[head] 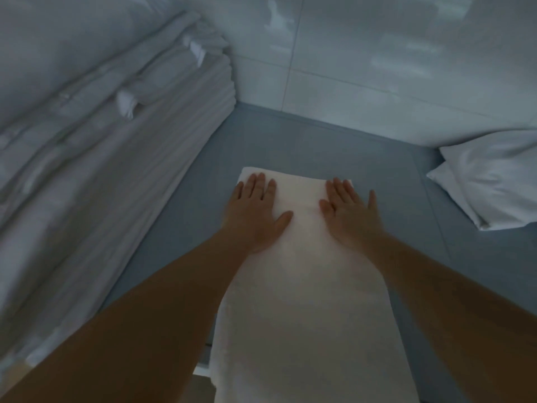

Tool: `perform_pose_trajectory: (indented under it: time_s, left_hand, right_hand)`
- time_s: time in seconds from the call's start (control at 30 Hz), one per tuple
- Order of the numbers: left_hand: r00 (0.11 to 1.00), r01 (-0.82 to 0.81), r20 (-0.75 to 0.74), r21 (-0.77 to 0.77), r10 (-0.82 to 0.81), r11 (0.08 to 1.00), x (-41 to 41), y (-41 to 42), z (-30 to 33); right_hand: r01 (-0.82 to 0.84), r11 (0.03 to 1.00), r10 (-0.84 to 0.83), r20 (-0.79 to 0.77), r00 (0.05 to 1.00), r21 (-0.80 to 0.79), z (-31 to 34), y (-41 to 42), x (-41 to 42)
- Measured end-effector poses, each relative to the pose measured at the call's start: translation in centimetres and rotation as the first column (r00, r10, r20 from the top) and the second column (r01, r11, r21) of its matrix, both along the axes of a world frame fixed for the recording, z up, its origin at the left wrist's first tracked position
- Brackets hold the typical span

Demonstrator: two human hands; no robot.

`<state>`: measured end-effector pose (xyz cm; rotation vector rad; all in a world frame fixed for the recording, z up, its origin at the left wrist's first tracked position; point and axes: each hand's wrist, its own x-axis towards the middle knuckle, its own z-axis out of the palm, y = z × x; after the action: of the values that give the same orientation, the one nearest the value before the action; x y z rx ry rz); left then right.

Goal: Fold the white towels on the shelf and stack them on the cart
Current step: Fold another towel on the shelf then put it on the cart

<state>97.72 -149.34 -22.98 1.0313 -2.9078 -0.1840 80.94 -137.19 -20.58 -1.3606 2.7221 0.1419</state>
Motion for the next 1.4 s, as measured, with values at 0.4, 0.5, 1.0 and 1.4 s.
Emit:
perform_pose_trajectory:
  time_s: [0.4, 0.5, 1.0, 1.4]
  left_hand:
    - [0.998, 0.054, -0.011, -0.017, -0.055, 0.998, -2.5, -3.0, 1.1]
    - [0.998, 0.052, -0.022, -0.144, -0.055, 0.988, -2.4, -2.3, 2.1]
    - [0.997, -0.026, -0.074, -0.021, 0.025, 0.999, 1.5, 4.4, -0.4]
    - [0.993, -0.054, -0.104, -0.012, 0.053, 0.998, -0.5, 3.3, 0.0]
  right_hand:
    - [-0.056, 0.987, 0.068, 0.073, 0.995, -0.153, -1.0, 1.1, 7.4]
    - [-0.048, 0.987, 0.061, 0.083, 0.995, -0.155, -1.1, 0.0, 7.0]
    - [-0.097, 0.988, 0.106, 0.066, 0.992, -0.12, -0.7, -3.2, 1.0]
    - [-0.106, 0.972, 0.116, 0.04, 0.992, -0.211, -1.0, 3.3, 7.7]
